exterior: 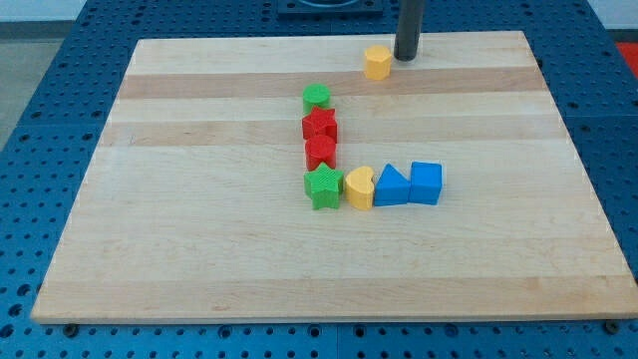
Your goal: Place the yellow hexagon above the yellow heart
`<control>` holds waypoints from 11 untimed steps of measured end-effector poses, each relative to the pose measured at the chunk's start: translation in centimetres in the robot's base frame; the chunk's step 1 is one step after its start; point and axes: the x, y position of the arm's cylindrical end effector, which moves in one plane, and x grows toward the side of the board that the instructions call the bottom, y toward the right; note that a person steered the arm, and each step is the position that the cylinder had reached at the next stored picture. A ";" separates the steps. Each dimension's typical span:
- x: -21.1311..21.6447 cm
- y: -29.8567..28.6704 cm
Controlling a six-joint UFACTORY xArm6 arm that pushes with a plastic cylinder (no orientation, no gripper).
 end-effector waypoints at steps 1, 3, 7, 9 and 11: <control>0.0 -0.2; 0.0 -1.8; 0.0 -3.7; 0.0 -5.5; 0.3 -5.0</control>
